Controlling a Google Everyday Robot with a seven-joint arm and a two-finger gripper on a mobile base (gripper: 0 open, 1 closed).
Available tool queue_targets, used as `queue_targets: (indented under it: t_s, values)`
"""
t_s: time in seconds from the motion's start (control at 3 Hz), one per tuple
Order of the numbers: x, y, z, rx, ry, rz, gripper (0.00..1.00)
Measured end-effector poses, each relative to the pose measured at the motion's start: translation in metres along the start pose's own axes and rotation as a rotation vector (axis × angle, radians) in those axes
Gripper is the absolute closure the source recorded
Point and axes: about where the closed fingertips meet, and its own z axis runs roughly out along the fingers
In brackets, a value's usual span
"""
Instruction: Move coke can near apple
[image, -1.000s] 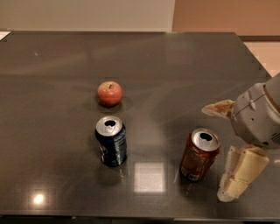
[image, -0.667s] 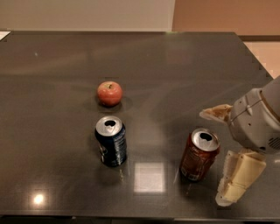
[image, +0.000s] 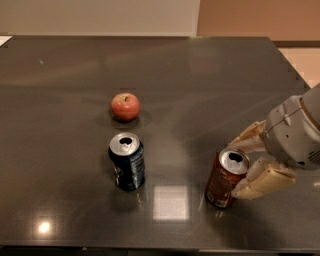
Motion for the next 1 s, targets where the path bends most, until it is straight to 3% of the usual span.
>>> queue_targets:
  t_s: [0.67, 1.0]
  values:
    - [-0.006, -0.017, -0.007, 0.030, -0.008, 0.025, 0.87]
    - [-0.013, -0.042, -0.015, 0.069, -0.001, 0.049, 1.00]
